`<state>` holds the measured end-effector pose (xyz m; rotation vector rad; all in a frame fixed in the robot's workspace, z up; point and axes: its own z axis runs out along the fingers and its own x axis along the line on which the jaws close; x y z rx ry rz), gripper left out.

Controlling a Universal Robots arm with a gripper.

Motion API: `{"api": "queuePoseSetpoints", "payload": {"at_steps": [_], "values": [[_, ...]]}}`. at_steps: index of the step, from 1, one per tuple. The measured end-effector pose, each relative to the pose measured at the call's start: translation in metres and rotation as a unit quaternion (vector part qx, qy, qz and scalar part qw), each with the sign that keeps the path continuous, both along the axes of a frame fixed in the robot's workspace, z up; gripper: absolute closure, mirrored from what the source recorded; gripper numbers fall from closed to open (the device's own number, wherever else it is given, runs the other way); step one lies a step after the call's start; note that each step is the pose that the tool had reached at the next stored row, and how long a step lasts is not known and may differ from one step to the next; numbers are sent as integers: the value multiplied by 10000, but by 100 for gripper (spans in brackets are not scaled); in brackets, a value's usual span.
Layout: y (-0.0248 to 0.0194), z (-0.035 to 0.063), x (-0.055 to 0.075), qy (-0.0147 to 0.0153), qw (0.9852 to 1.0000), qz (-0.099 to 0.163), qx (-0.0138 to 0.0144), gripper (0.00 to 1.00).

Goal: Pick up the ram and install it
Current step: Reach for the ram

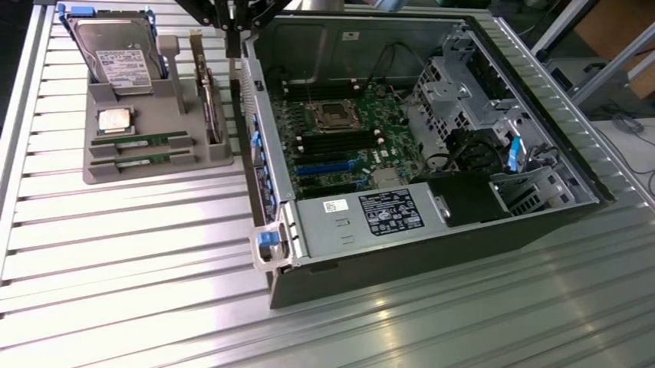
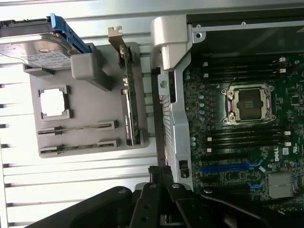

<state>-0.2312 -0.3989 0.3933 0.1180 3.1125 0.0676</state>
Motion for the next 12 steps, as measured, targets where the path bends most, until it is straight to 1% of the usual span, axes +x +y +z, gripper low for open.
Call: {"api": "queuePoseSetpoints", "payload": {"at_steps": [12], "values": [[0,0,-110,0,10000,0,0,89]]}}
